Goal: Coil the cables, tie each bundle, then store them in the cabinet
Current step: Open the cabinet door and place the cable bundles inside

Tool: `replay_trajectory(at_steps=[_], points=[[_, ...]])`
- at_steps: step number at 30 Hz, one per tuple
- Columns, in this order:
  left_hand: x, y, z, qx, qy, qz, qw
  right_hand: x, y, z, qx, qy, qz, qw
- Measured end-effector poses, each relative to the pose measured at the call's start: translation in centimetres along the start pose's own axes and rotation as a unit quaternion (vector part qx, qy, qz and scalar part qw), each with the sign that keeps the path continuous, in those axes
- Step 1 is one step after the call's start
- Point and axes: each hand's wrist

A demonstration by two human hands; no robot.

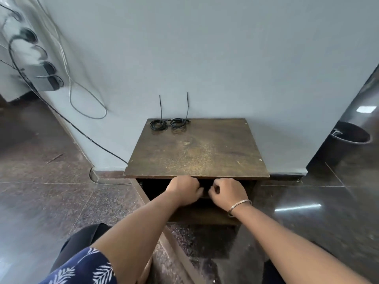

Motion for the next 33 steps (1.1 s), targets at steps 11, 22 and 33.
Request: replay_trajectory(at_steps=[11, 22, 33], points=[[0.0, -2.6, -7.0, 0.042, 0.159, 0.001, 0.986, 4.2, -2.3, -5.6, 0.077, 0.116, -0.010, 0.990], [6.6, -10.6, -10.3, 0.125, 0.190, -0.012, 0.974, 15.2, -5.6, -5.8, 0.051, 0.120, -0.099, 0.987], [13.0, -17.0, -7.0, 0.125, 0.112, -0.108, 0.980, 23.8, -6.3, 0.1, -0.035, -0.007, -0.096, 0.995]])
Point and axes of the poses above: each hand's wrist, its own x-axis towards the middle knuckle, its own z-axis out of the palm, y = z × x, and after that the axes turned 10 degrees about -x, right-handed
